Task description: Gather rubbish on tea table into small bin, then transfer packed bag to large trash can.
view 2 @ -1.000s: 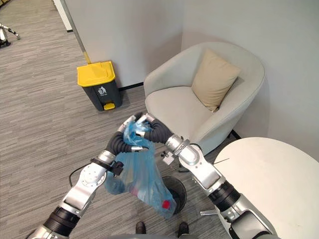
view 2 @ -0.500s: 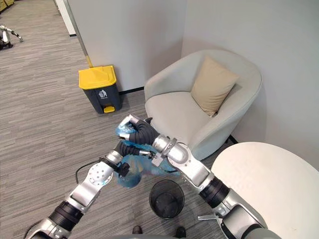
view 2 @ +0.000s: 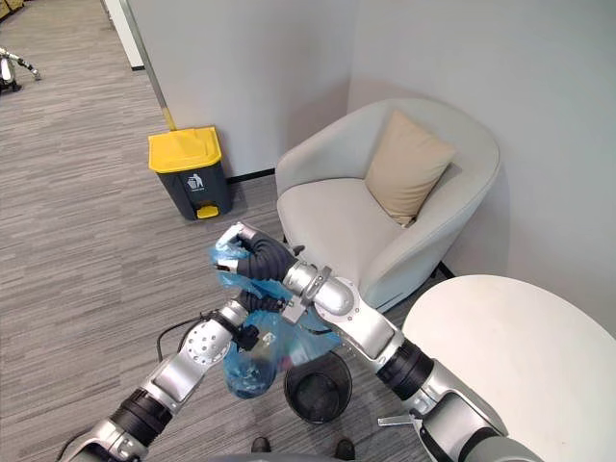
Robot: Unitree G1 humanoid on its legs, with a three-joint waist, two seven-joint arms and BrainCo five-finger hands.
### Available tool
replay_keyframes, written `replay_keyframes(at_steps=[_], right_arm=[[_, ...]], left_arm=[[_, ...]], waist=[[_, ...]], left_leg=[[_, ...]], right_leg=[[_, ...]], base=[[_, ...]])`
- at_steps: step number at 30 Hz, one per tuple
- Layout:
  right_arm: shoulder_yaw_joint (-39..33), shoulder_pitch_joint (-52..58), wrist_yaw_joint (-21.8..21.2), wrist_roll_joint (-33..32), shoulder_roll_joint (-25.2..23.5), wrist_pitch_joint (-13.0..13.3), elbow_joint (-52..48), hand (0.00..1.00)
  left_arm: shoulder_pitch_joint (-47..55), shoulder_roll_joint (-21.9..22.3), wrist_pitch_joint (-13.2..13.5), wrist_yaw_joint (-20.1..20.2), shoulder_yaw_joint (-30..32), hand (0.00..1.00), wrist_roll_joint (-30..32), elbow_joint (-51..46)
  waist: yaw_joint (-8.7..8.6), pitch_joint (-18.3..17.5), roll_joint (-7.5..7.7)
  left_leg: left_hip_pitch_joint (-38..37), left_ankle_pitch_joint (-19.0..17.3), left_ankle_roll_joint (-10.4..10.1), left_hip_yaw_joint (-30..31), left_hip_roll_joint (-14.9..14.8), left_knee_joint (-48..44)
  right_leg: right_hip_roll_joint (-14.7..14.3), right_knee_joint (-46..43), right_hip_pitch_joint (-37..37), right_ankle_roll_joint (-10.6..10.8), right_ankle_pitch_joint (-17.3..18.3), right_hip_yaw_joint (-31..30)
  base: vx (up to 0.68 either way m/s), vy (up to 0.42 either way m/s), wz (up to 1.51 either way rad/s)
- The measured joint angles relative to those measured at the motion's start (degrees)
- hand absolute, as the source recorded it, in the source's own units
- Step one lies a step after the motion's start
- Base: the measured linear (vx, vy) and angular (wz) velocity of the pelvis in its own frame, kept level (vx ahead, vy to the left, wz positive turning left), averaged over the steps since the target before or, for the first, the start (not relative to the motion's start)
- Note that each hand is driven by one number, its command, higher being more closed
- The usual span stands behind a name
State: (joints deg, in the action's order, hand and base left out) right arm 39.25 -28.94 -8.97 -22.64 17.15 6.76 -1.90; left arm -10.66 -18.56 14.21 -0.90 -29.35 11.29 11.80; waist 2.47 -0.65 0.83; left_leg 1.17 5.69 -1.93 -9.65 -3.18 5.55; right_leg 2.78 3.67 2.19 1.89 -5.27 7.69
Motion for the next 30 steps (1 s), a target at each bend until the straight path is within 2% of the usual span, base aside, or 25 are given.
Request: replay_keyframes(at_steps=[1,5,14,23,30], right_arm=[[0.00,0.00,0.09,0.01,-0.01,-0.52,0.90,1.00],[0.05,0.00,0.18,0.04,-0.02,-1.02,1.24,1.00],[0.01,0.00,0.23,0.02,-1.30,-1.05,1.75,1.00],[-0.47,0.05,-0.11,0.03,-3.74,-1.04,1.77,1.00],[-1.18,1.92,-1.33,2.20,-5.75,-0.49,1.76,1.00]], left_arm=[[-0.51,0.48,-0.29,0.00,-0.41,1.00,1.33,2.20],[-0.89,1.38,-0.56,0.01,-0.52,1.00,3.35,5.62],[-1.80,2.24,-0.70,0.87,-2.65,1.00,2.83,9.12],[-1.65,3.42,-1.19,0.89,-2.04,1.00,-1.48,8.39],[0.42,3.95,-1.49,1.02,-1.22,1.00,-1.75,5.43]], waist=[[0.01,0.00,0.00],[0.00,0.02,0.00],[-0.05,0.07,-0.02],[-0.14,0.29,-0.24],[-0.26,0.64,-0.62]], left_leg=[[0.06,0.00,-0.01,0.02,0.01,0.00],[0.20,-0.02,-0.02,0.06,0.01,-0.01],[0.24,-0.08,-0.09,0.10,-0.04,-0.01],[0.25,-0.14,-0.17,0.11,-0.04,0.00],[0.24,-0.27,-0.36,0.11,-0.06,0.02]], right_leg=[[0.00,0.09,0.00,0.00,0.00,0.01],[-0.03,0.32,0.02,0.00,0.00,0.03],[-0.10,0.39,0.06,0.00,0.00,0.00],[-0.05,0.38,0.06,0.04,0.04,0.00],[0.02,0.35,0.06,0.09,0.11,0.00]], base=[[0.00,0.000,0.00],[0.00,0.000,0.00],[0.00,0.000,0.00],[0.00,0.000,0.00],[0.00,0.000,0.00]])
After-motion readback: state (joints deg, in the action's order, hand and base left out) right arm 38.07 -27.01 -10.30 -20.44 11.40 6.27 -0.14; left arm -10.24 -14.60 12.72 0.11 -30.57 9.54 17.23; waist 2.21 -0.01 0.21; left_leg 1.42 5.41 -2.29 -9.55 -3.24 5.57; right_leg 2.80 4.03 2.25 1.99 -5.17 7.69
